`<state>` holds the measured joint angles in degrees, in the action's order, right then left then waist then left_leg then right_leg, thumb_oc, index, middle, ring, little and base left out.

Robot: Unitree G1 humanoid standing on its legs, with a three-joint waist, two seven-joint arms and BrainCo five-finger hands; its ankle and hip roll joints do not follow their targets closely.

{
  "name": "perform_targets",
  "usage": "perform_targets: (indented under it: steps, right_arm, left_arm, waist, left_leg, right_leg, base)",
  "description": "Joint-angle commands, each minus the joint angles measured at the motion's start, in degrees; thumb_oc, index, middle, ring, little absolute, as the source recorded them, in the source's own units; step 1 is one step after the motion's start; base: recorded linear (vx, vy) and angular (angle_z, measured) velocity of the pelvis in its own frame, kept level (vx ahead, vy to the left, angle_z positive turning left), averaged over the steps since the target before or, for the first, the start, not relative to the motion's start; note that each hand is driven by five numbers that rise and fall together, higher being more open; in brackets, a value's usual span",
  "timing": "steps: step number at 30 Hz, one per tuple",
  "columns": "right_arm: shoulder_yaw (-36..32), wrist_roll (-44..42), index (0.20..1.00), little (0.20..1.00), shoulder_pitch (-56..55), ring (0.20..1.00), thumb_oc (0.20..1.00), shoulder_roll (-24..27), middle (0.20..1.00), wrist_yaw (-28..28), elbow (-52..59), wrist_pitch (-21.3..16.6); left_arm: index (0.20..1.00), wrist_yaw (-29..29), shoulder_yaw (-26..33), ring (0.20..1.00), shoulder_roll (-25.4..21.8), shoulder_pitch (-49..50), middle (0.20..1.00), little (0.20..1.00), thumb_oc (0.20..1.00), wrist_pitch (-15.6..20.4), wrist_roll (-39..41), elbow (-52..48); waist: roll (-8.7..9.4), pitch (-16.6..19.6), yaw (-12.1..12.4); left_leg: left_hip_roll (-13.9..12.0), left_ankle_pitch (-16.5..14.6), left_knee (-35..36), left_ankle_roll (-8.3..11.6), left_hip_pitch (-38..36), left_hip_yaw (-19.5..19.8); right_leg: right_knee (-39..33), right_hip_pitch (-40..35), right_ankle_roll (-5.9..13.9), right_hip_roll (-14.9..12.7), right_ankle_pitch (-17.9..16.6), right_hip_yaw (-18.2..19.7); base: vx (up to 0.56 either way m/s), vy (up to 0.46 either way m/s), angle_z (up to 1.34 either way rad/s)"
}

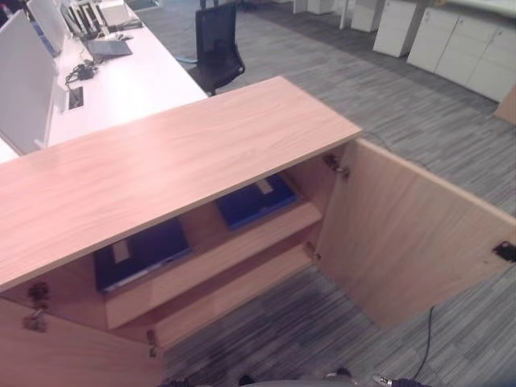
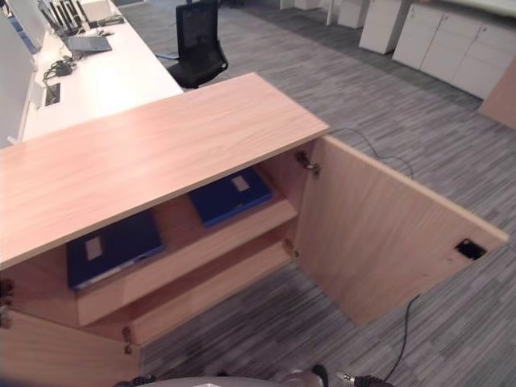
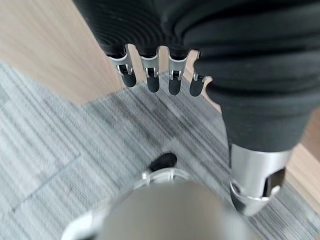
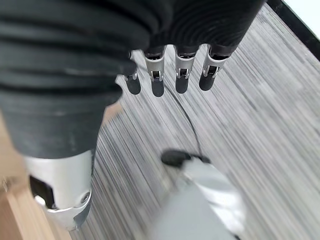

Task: Put the empty folder in the office cabinet

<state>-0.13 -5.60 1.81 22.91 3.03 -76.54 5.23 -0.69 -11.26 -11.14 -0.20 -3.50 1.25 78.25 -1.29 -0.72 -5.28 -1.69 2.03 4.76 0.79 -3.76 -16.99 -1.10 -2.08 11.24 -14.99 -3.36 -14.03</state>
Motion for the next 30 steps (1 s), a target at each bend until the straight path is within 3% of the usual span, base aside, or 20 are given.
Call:
perform_targets:
  steps: [1,2,3,4,7,8,9,13,14,15,16,18,21,22,24,26,30]
  right_arm:
    - [0.28,-0.57,1.0,1.0,2.28,1.0,1.0,0.86,1.0,1.3,-3.22,-0.88]
    - [0.16,-0.84,1.0,1.0,2.34,1.0,1.0,1.21,1.0,1.3,-3.67,-0.99]
    - [-0.01,-1.47,1.0,1.0,2.38,1.0,1.0,2.41,1.0,1.57,-4.33,-1.41]
    - [0.0,-1.48,1.0,1.0,2.37,1.0,1.0,2.42,1.0,1.57,-4.34,-1.42]
    - [0.17,-1.82,1.0,1.0,3.12,1.0,1.0,4.2,1.0,2.15,-4.78,-2.08]
    - [1.66,-1.05,1.0,1.0,3.22,1.0,1.0,5.19,1.0,2.4,-3.85,-2.62]
    - [2.9,-0.88,1.0,1.0,3.11,1.0,1.0,5.31,1.0,2.37,-0.73,-3.15]
    - [3.89,-0.63,1.0,1.0,2.32,1.0,1.0,6.3,1.0,3.31,4.03,-4.07]
    - [4.25,-0.35,1.0,1.0,2.55,1.0,1.0,7.14,1.0,3.59,5.83,-4.3]
    - [4.25,-0.35,1.0,1.0,2.55,1.0,1.0,7.14,1.0,3.59,5.83,-4.3]
    - [5.03,0.08,1.0,1.0,2.66,1.0,1.0,8.25,1.0,3.54,9.26,-4.62]
    - [5.42,0.89,1.0,1.0,3.02,1.0,1.0,10.45,1.0,3.3,13.9,-5.14]
    - [4.1,2.24,1.0,1.0,1.45,1.0,1.0,13.46,1.0,3.67,21.85,-6.08]
    - [1.99,1.62,1.0,1.0,0.07,1.0,1.0,14.91,1.0,4.02,24.97,-6.53]
    - [0.02,2.31,1.0,1.0,-1.16,1.0,1.0,16.41,1.0,4.13,32.92,-6.95]
    - [0.64,3.16,1.0,1.0,-0.62,1.0,1.0,16.92,1.0,3.61,35.71,-7.42]
    - [2.26,3.81,1.0,1.0,1.15,1.0,1.0,18.03,1.0,2.76,39.53,-8.13]
  left_arm:
    - [1.0,-0.84,2.9,1.0,-3.46,-2.51,1.0,1.0,1.0,0.74,-0.41,3.39]
    - [1.0,-0.98,3.68,1.0,-3.95,-2.22,1.0,1.0,1.0,0.8,0.2,3.19]
    - [1.0,-0.84,5.11,1.0,-4.47,-1.46,1.0,1.0,1.0,1.31,2.97,2.53]
    - [1.0,-0.83,5.11,1.0,-4.47,-1.44,1.0,1.0,1.0,1.3,2.98,2.51]
    - [1.0,-0.73,4.72,1.0,-4.0,-1.13,1.0,1.0,1.0,1.48,3.76,2.28]
    - [1.0,1.65,6.94,1.0,-12.5,-1.53,1.0,1.0,1.0,1.32,2.41,6.37]
    - [1.0,2.16,8.07,1.0,-17.34,-2.96,1.0,1.0,1.0,0.19,-1.2,8.35]
    - [1.0,3.08,8.32,1.0,-20.42,-3.97,1.0,1.0,1.0,0.45,-4.2,8.27]
    - [1.0,3.51,8.4,1.0,-21.44,-4.13,1.0,1.0,1.0,0.51,-4.4,8.33]
    - [1.0,3.51,8.4,1.0,-21.44,-4.13,1.0,1.0,1.0,0.51,-4.4,8.33]
    - [1.0,3.64,8.59,1.0,-23.42,-4.8,1.0,1.0,1.0,0.52,-5.46,8.97]
    - [1.0,3.9,8.41,1.0,-25.99,-6.0,1.0,1.0,1.0,0.48,-7.19,10.21]
    - [1.0,4.95,8.86,1.0,-29.62,-6.94,1.0,1.0,1.0,0.46,-10.9,11.15]
    - [1.0,4.89,9.64,1.0,-30.82,-7.34,1.0,1.0,1.0,0.62,-11.08,10.78]
    - [1.0,5.61,9.43,1.0,-32.99,-8.4,1.0,1.0,1.0,1.11,-12.2,9.92]
    - [1.0,4.71,8.47,1.0,-32.48,-9.3,1.0,1.0,1.0,1.31,-13.31,9.77]
    - [1.0,4.17,8.39,1.0,-30.27,-9.48,1.0,1.0,1.0,1.27,-13.22,9.73]
  waist:
    - [2.81,-0.51,0.24]
    - [3.18,-0.31,0.48]
    - [3.74,-0.11,0.79]
    - [3.71,-0.12,0.76]
    - [3.69,-0.03,0.83]
    - [3.5,-0.11,0.71]
    - [3.97,0.26,0.61]
    - [4.61,-0.34,0.77]
    - [4.78,-0.56,0.74]
    - [4.78,-0.56,0.74]
    - [5.28,-1.46,0.93]
    - [5.82,-2.1,0.87]
    - [5.16,-1.44,-0.23]
    - [4.2,-1.28,-1.0]
    - [2.93,-0.61,-2.1]
    - [3.02,0.36,-2.37]
    - [2.48,1.24,-2.06]
  left_leg:
    - [0.85,-4.91,0.24,-1.16,1.63,3.03]
    - [-0.38,-4.45,0.17,-0.39,1.47,3.16]
    - [-3.83,-3.34,-0.26,1.52,1.24,3.65]
    - [-3.88,-3.33,-0.25,1.56,1.23,3.69]
    - [-7.5,-1.57,-0.91,3.48,1.77,4.49]
    - [-10.36,-0.05,-1.33,5.29,1.47,4.12]
    - [-12.41,0.95,-1.87,6.19,1.9,3.75]
    - [-14.51,1.78,-4.15,6.88,3.05,3.35]
    - [-14.9,0.57,-5.92,7.11,3.32,2.8]
    - [-14.9,0.57,-5.92,7.11,3.32,2.8]
    - [-14.67,-3.08,-12.07,6.06,4.55,2.07]
    - [-12.98,-6.95,-18.52,4.33,5.91,1.78]
    - [-9.61,-14.04,-24.06,1.47,6.64,-0.12]
    - [-8.39,-14.51,-22.87,0.92,6.3,-0.53]
    - [-5.82,-12.69,-13.77,1.64,2.46,-1.37]
    - [-4.28,-10.49,-9.08,2.31,1.6,-0.97]
    - [-2.14,-8.51,-2.32,1.83,-1.31,-0.57]
  right_leg:
    - [2.22,5.74,0.55,-0.93,-0.25,6.25]
    - [1.87,5.45,0.23,0.28,0.62,6.15]
    - [0.92,4.36,-1.11,3.41,2.12,5.47]
    - [0.9,4.32,-1.14,3.45,2.12,5.42]
    - [-0.08,3.33,-2.91,6.97,3.96,4.68]
    - [-0.95,2.28,-3.92,9.67,4.93,4.29]
    - [-2.25,1.7,-4.64,11.49,5.07,4.19]
    - [-3.6,0.08,-5.89,13.6,5.77,3.14]
    - [-3.87,-0.54,-6.02,13.95,6.24,2.97]
    - [-3.87,-0.54,-6.02,13.95,6.24,2.97]
    - [-3.9,-1.01,-6.59,14.06,6.55,2.5]
    - [-3.9,-0.56,-7.18,14.29,6.28,2.06]
    - [-3.9,0.44,-6.92,15.55,7.12,0.87]
    - [-3.9,0.74,-6.45,15.87,6.81,0.02]
    - [-3.9,1.95,-5.53,14.86,4.51,-1.35]
    - [-3.9,3.19,-4.66,13.46,2.89,-2.19]
    - [-3.9,3.77,-4.21,13.22,2.66,-2.16]
  base:
    - [0.07,-0.351,-0.24]
    - [0.12,-0.613,-0.17]
    - [0.09,-0.5,-0.07]
    - [0.08,-0.494,0.01]
    - [0.04,-0.386,0.09]
    - [0.08,-0.595,-0.06]
    - [0.08,-0.594,0.07]
    - [0.02,-0.252,-0.17]
    - [0.01,-0.187,-0.11]
    - [-0.02,-0.185,0.03]
    - [-0.09,-0.131,0.14]
    - [-0.11,-0.14,0.34]
    - [-0.08,-0.054,0.29]
    - [-0.09,0.074,0.71]
    - [-0.1,0.173,0.66]
    - [-0.07,0.137,0.46]
    - [-0.04,0.086,0.26]
